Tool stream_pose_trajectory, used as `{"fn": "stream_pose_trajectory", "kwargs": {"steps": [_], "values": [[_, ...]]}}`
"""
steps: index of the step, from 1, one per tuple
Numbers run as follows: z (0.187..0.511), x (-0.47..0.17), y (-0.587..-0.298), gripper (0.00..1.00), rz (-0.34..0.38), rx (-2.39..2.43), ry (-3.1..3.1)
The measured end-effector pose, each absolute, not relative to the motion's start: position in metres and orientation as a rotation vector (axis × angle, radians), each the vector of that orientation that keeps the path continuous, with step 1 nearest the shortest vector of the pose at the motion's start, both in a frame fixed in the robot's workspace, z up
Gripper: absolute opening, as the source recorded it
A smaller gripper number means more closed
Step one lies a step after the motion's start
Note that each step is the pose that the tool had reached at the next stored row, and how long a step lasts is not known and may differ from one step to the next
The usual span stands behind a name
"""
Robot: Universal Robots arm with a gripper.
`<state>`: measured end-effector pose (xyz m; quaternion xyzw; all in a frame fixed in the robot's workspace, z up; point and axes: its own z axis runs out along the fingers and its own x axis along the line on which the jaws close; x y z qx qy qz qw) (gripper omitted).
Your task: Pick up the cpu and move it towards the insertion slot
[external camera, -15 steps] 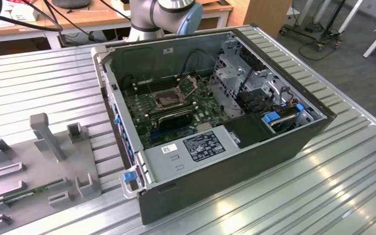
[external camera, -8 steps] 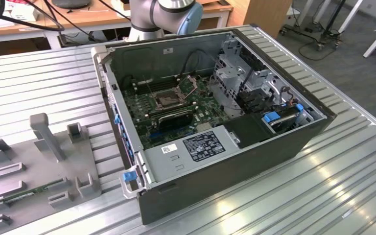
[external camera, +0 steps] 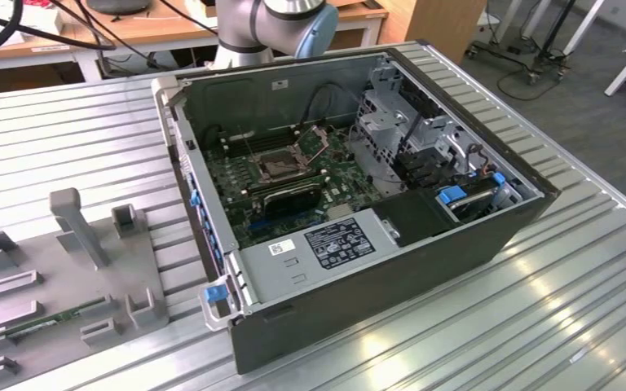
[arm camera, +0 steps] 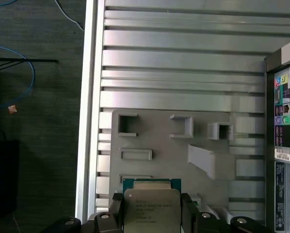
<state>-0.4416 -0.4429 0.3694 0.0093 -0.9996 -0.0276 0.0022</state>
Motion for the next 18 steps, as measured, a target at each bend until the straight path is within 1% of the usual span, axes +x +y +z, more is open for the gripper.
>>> {"fn": "stream_pose_trajectory", "kwargs": {"steps": [18], "values": [[0.369, -0.42, -0.443, 0.55, -0.087, 0.029, -3.136]]}}
